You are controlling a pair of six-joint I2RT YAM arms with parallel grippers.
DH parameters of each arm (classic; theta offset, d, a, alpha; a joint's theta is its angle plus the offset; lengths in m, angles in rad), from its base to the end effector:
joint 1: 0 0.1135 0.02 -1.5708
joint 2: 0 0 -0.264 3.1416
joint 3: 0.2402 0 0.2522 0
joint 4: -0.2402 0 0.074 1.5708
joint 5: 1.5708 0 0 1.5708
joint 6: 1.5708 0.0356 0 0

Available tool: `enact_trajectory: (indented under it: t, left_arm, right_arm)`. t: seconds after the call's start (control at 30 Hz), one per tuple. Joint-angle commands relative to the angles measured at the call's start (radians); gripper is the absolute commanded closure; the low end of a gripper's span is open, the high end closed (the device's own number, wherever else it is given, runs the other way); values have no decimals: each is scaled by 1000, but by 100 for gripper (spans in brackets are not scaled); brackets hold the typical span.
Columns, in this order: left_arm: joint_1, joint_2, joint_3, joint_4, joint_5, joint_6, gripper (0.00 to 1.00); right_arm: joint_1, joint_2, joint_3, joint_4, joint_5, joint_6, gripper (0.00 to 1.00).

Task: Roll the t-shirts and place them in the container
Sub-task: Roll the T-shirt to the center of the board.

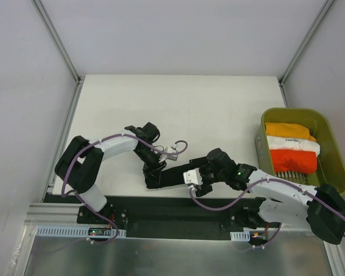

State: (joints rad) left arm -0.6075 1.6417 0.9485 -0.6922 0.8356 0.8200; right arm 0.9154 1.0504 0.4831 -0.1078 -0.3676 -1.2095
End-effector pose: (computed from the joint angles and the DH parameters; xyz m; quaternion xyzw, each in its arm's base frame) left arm 0.2177 -0.1835 0.1703 0.6242 0.6633 -0.3928 0.1270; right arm 0.1186 0.1753 0.1945 -0.8127 0.3622 0.1006 0.4453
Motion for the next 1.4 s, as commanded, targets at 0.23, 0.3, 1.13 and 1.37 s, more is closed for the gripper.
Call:
enact_trajectory:
  t: [0.23,0.3,1.13,1.37]
  left_arm:
    - [23,35,29,-63,118,33,76]
    - [32,40,36,-73,132,36,76]
    - [176,148,118,-161,300,8,77]
    - [219,149,144,-168,269,-18,59]
  right_arm:
    - [13,181,32,171,15,-18,4]
    - [13,238,72,158,-7,-13,4]
    - [17,695,443,-252,-231,-120,55]
    - [-12,775,543,-486,-333,-215,82]
